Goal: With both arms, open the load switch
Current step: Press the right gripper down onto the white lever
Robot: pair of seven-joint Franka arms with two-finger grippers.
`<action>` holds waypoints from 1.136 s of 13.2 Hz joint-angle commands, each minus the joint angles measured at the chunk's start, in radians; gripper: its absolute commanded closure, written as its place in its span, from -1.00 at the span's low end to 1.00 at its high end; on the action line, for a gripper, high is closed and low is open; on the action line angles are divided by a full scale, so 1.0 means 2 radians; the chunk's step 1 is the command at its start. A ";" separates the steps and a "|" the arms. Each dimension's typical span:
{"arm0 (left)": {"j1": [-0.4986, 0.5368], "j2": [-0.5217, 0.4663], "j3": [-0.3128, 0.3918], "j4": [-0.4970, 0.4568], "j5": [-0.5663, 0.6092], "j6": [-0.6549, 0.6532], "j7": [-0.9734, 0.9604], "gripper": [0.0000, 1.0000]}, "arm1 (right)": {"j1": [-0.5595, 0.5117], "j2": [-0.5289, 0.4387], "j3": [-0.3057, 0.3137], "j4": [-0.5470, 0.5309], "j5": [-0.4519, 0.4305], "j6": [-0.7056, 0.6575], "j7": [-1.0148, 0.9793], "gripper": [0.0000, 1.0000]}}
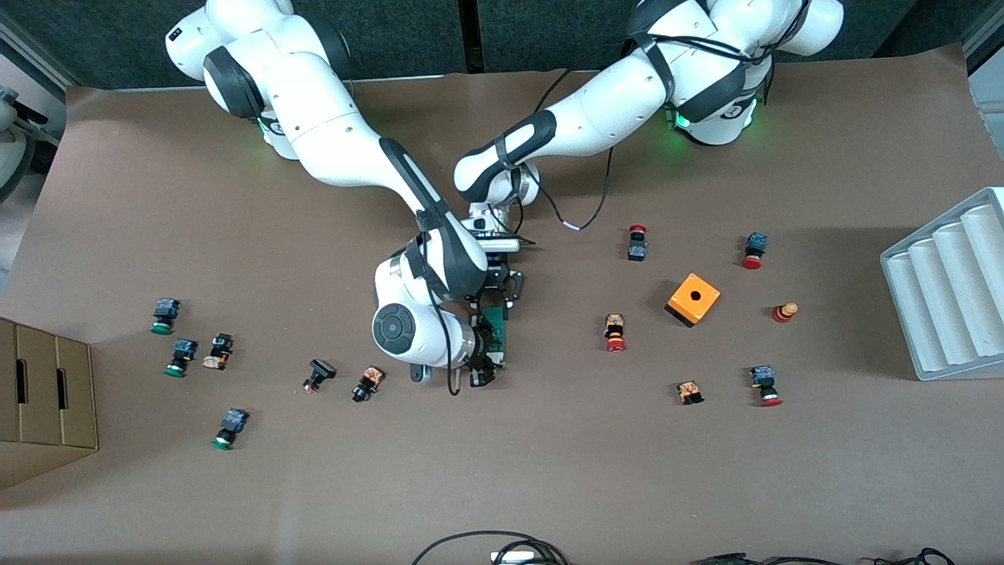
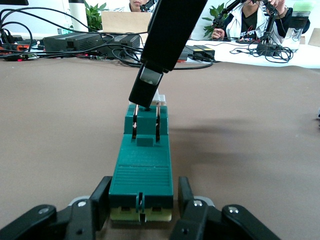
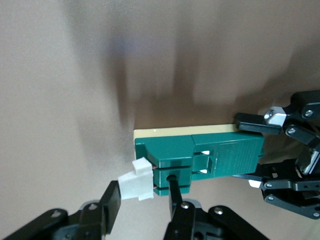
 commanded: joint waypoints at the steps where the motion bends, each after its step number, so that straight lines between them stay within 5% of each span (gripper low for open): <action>1: -0.007 0.007 0.003 0.010 0.008 -0.009 -0.002 -0.20 | 0.002 -0.026 0.001 -0.030 -0.010 -0.020 -0.002 0.08; 15: -0.007 0.007 0.004 0.010 0.008 -0.009 -0.002 -0.20 | 0.001 -0.053 0.017 -0.060 -0.030 -0.026 0.000 0.08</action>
